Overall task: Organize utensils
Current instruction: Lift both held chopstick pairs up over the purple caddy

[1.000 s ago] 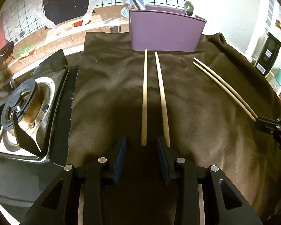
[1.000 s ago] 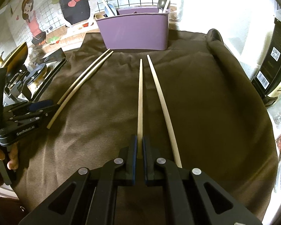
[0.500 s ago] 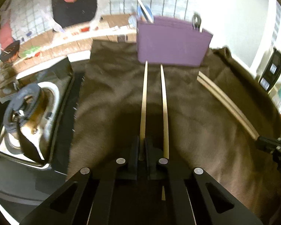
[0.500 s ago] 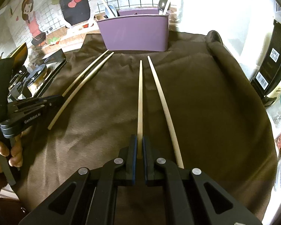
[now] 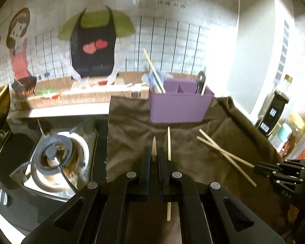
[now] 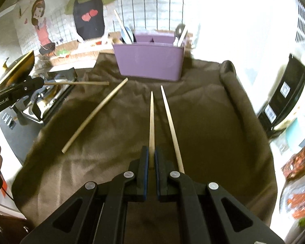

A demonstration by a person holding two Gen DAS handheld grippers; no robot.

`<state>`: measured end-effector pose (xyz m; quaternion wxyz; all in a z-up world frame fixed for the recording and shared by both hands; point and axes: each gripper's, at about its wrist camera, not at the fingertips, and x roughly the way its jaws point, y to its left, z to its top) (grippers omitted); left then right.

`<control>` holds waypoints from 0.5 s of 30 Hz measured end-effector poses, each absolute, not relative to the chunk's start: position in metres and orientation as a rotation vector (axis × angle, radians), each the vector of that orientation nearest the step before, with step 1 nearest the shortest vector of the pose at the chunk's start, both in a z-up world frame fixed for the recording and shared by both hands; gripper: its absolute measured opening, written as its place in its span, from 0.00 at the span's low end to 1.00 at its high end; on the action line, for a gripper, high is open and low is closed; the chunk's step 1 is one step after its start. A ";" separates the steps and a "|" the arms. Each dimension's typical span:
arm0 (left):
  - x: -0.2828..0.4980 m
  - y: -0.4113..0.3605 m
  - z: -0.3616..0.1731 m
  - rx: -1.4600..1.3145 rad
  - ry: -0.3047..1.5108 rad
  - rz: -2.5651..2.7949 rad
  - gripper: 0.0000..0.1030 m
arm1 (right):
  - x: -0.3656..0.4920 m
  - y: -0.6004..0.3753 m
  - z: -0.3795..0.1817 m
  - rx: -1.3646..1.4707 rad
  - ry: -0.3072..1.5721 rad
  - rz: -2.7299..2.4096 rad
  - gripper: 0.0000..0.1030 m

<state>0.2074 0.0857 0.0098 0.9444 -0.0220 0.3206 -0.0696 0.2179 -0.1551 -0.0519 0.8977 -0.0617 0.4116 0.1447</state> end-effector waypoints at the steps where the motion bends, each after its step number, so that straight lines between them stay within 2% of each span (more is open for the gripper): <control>1: 0.207 0.085 0.013 -0.046 0.647 -0.142 0.06 | 0.218 -0.154 -0.046 -0.137 0.839 0.298 0.05; 15: 0.225 0.076 0.077 -0.046 0.524 -0.200 0.05 | 0.257 -0.150 0.052 -0.156 0.637 0.271 0.05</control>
